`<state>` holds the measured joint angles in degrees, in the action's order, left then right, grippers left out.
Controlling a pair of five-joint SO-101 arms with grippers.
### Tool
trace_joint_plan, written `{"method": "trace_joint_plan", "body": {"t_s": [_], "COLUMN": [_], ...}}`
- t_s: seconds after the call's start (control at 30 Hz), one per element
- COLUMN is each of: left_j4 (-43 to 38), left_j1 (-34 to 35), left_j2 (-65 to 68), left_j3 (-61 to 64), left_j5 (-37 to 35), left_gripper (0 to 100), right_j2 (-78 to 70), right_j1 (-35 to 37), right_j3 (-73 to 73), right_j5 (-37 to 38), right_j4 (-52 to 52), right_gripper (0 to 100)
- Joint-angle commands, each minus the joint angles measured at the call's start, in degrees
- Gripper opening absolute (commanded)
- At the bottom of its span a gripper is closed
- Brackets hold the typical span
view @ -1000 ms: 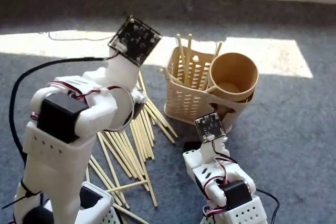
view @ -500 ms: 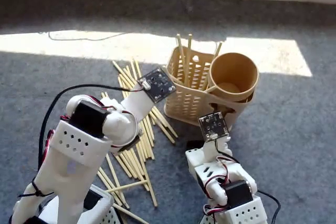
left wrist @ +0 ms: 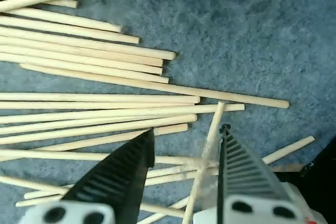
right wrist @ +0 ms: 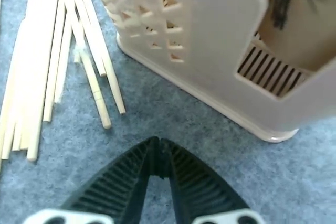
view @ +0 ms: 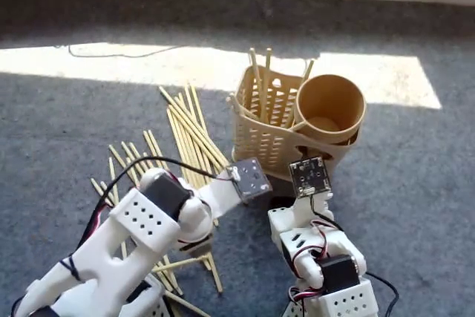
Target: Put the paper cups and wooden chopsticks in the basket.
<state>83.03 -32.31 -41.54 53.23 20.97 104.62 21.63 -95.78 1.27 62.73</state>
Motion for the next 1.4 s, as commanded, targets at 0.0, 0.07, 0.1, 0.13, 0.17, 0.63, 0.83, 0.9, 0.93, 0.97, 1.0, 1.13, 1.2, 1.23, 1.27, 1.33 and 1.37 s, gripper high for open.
{"method": "trace_joint_plan", "body": {"t_s": [0.0, 0.07, 0.1, 0.13, 0.17, 0.63, 0.83, 0.9, 0.93, 0.97, 1.0, 1.13, 1.2, 1.23, 1.27, 1.33, 1.37], "left_j4": [-5.6, -8.7, -9.8, -10.7, -11.5, -12.4, -12.4, -12.4, -12.4, -12.4, -12.4, -12.4, -12.3, -11.7, -10.4, -7.6, -6.4], "left_j1": [-2.1, -2.2, -2.3, -2.3, -2.3, -2.3, -2.4, -2.4, -2.4, -2.4, -2.4, -2.3, -2.3, -2.2, -2.2, -2.2, -2.2], "left_j2": [-0.9, -0.8, -0.8, -0.8, -0.8, -1.2, -0.8, -0.8, -0.8, -0.8, -0.8, -1.2, -1.0, -0.9, -0.9, -0.9, -0.9], "left_j3": [5.3, 8.6, 10.2, 11.4, 12.4, 14.6, 14.8, 14.8, 14.8, 14.7, 14.5, 14.1, 12.8, 12.0, 10.9, 8.4, 7.3], "left_j5": [0.3, 0.4, 0.4, 0.4, 0.4, 0.5, 3.3, 3.6, 3.7, 3.7, 3.7, 3.8, 3.8, 3.8, 3.8, 3.8, 3.8], "left_gripper": [20, 20, 20, 20, 20, 14, 7, 7, 6, 5, 4, 1, 1, 1, 1, 1, 1], "right_j2": [0.5, 0.5, 0.5, 0.5, 0.5, 0.5, 0.5, 0.5, 0.5, 0.5, 0.5, 0.5, 0.5, 0.5, 0.5, 0.5, 0.5], "right_j1": [-0.5, -0.5, -0.5, -0.5, -0.5, -0.5, -0.5, -0.5, -0.5, -0.5, -0.5, -0.5, -0.5, -0.5, -0.5, -0.5, -0.5], "right_j3": [-7.5, -7.5, -7.5, -7.5, -7.5, -7.7, -7.7, -7.7, -7.7, -7.7, -7.7, -7.7, -7.7, -7.7, -7.7, -7.7, -7.7], "right_j5": [-0.1, -0.1, -0.1, -0.1, -0.1, 0.0, 0.0, 0.0, 0.0, 0.0, 0.0, 0.0, 0.0, 0.0, 0.0, 0.0, 0.0], "right_j4": [-0.1, -0.1, -0.1, -0.1, -0.1, -1.5, -1.5, -1.5, -1.5, -1.5, -1.5, -1.5, -1.5, -1.5, -1.5, -1.5, -1.5], "right_gripper": [1.9, 1.9, 1.9, 1.9, 1.9, 1.9, 1.9, 1.9, 1.9, 1.9, 1.9, 1.9, 1.9, 1.9, 1.9, 1.9, 1.9]}}
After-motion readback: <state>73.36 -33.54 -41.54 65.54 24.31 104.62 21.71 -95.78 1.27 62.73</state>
